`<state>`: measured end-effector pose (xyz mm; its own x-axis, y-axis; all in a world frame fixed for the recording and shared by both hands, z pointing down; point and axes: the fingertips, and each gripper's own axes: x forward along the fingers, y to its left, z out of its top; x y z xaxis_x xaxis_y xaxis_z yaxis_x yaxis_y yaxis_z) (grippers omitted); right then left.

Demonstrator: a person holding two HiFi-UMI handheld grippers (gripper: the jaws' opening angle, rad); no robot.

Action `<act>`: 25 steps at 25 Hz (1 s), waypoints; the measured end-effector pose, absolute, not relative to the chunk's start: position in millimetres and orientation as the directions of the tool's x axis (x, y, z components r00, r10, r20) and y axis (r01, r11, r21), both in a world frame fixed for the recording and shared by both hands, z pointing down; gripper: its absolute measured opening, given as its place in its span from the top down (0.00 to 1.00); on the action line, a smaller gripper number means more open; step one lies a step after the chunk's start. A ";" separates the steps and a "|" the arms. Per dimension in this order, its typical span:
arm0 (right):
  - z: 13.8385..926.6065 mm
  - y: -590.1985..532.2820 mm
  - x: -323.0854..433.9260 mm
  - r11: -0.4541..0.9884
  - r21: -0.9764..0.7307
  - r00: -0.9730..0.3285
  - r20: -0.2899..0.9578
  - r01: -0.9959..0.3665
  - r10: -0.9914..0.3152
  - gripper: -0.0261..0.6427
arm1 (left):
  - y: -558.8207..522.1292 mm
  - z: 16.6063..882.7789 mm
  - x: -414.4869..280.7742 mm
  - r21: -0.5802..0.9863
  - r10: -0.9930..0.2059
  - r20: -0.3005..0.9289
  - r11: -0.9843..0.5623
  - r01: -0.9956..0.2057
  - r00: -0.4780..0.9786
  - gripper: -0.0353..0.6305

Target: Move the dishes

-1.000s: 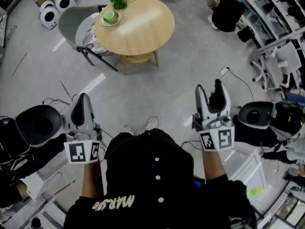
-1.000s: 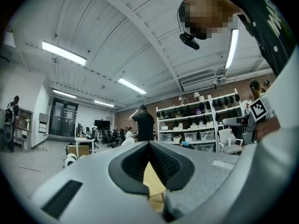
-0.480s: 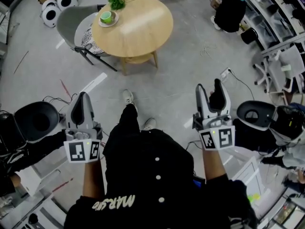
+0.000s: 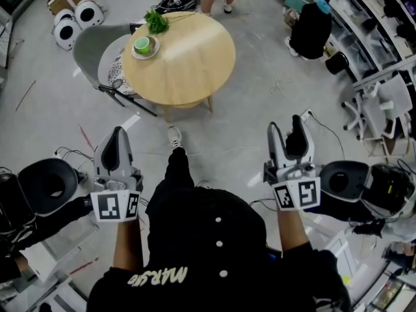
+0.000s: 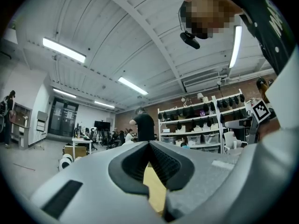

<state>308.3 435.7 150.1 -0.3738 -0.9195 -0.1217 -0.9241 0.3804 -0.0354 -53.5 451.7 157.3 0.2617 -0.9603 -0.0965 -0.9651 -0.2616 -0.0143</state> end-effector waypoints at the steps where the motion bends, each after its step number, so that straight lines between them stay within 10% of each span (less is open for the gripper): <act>1: 151.8 424.0 304.7 0.382 -0.033 -0.376 -0.116 -0.924 -0.919 0.59 | 439.2 158.1 -56.2 -0.013 -0.960 -0.098 -0.262 -0.965 0.262 0.94; 25: 137.6 92.3 203.3 0.293 0.005 -0.292 -0.087 -0.956 -0.952 0.60 | 87.0 148.5 -153.5 -0.006 -0.929 -0.094 -0.359 -0.933 0.358 0.94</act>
<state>203.3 92.3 137.6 -0.2923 -0.9523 -0.0873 -0.9561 0.2930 0.0049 -153.5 87.0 148.5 0.3581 -0.9289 -0.0940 -0.9333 -0.3591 -0.0063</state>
